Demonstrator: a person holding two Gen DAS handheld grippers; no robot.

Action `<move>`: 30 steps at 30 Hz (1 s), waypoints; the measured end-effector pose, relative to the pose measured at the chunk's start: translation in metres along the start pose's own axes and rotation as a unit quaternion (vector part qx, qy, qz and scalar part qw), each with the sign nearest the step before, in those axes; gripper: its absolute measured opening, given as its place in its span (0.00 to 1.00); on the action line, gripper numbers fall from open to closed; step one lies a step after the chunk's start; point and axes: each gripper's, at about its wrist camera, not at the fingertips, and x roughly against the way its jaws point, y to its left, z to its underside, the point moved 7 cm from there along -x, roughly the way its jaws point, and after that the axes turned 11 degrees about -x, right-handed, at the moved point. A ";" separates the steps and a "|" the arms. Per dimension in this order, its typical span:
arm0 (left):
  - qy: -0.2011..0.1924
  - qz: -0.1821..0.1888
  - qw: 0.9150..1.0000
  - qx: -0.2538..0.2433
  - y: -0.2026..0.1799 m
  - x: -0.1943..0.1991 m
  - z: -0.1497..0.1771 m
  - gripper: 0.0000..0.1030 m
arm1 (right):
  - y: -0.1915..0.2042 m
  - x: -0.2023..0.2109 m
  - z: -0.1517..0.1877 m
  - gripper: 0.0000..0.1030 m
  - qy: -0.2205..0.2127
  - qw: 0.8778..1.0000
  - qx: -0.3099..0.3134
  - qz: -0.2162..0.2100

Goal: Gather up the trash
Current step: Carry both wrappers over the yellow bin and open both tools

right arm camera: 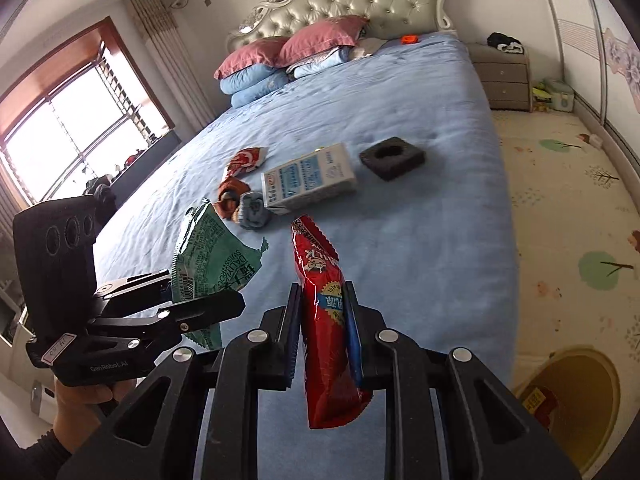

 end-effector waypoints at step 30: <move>0.188 0.160 0.960 -0.128 -0.261 -0.267 -0.018 0.75 | -0.346 0.142 0.086 0.35 -0.038 0.962 -0.225 0.151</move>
